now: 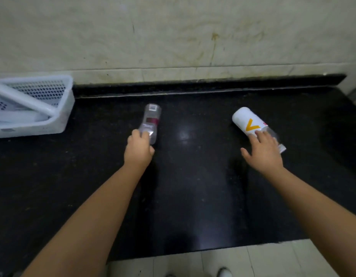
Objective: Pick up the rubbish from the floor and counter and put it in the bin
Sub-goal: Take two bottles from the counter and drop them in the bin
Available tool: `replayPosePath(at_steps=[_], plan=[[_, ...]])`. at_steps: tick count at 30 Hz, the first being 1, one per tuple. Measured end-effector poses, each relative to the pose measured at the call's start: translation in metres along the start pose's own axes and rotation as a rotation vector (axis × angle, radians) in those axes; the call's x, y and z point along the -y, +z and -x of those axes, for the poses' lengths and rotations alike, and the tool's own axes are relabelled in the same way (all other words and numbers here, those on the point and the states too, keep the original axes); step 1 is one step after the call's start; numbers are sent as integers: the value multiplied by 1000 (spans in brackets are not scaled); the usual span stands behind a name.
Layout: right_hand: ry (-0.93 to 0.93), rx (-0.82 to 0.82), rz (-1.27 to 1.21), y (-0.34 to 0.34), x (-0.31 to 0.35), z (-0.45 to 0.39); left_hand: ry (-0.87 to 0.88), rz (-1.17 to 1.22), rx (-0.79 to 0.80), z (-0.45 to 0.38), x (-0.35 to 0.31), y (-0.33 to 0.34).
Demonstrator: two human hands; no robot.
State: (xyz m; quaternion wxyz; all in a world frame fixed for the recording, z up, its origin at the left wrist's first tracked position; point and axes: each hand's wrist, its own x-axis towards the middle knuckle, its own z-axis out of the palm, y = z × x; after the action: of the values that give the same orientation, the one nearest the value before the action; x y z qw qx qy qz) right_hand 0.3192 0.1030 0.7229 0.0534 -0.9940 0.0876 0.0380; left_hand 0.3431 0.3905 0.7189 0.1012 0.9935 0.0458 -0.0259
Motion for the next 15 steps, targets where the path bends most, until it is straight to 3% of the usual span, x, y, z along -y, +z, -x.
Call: replayPosePath(at_steps=[4, 7, 11, 15], plan=[[188, 37, -29, -3, -60, -7, 289, -13, -15, -12, -91, -1], [268, 129, -266, 5, -86, -19, 492, -22, -124, -7, -143, 2], [284, 92, -556, 3, -97, -36, 646, -44, -165, -20, -184, -8], [157, -39, -521, -38, -120, -51, 719, -86, -203, -37, -230, -25]])
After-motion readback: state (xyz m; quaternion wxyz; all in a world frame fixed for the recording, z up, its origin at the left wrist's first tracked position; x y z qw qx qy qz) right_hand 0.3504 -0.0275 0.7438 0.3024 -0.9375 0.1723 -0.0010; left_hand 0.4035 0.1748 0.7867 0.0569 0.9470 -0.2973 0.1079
